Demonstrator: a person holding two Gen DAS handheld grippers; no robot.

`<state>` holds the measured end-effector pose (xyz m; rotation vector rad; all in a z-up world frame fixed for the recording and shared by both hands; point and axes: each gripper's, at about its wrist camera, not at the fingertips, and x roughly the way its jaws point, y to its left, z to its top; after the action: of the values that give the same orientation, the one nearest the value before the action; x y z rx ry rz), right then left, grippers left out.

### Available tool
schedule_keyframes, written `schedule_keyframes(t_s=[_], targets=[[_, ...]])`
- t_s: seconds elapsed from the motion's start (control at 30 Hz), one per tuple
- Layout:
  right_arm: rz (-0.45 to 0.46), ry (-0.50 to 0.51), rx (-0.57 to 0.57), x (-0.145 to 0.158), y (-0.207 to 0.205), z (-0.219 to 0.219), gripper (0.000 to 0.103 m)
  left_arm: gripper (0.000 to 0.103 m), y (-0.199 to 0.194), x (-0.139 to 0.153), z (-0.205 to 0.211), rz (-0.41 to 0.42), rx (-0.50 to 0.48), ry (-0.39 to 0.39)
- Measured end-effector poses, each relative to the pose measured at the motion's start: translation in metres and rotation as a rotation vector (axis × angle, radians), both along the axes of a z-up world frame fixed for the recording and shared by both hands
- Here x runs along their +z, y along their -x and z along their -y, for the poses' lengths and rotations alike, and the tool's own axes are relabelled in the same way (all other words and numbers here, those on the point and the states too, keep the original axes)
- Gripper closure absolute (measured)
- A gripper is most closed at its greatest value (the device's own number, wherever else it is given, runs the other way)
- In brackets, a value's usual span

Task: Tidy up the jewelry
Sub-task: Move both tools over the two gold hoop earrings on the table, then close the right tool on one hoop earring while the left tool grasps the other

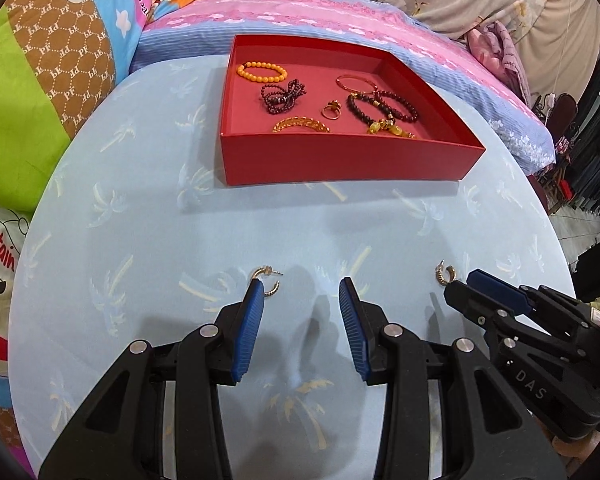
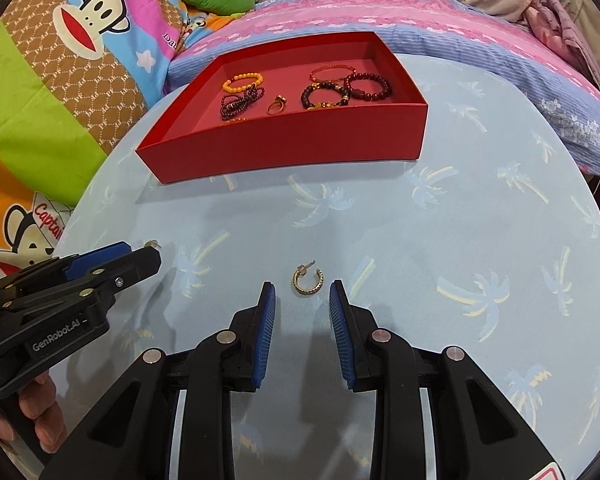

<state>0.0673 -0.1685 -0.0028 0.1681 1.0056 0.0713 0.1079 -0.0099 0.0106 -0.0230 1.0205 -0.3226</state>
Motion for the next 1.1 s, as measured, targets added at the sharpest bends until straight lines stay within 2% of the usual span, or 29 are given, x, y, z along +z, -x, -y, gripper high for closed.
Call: schedule_keyframes(t_s=[0.1,0.37,0.7,0.83,0.9,1.1], targets=[[-0.002,0.009,0.002,-0.002,-0.004,-0.002,0.075,0.066,0.0,-0.002,-0.002,-0.006,0.003,0.004],[0.005,0.069,0.016,-0.007,-0.009,-0.011,0.088,0.066,-0.002,-0.009,-0.01,-0.029,0.025,0.006],[0.01,0.049,0.009,-0.007,-0.006,-0.008,0.088,0.067,-0.007,-0.015,-0.011,-0.018,0.019,-0.012],[0.01,0.036,0.005,-0.005,-0.007,-0.007,0.088,0.073,-0.009,-0.016,-0.011,-0.003,0.003,-0.014],[0.01,0.031,0.004,-0.004,-0.007,-0.006,0.088,0.082,-0.01,-0.017,-0.012,-0.005,-0.002,-0.005],[0.008,0.027,0.006,-0.005,-0.008,-0.006,0.088,0.092,-0.01,-0.018,-0.011,-0.008,-0.015,0.007]])
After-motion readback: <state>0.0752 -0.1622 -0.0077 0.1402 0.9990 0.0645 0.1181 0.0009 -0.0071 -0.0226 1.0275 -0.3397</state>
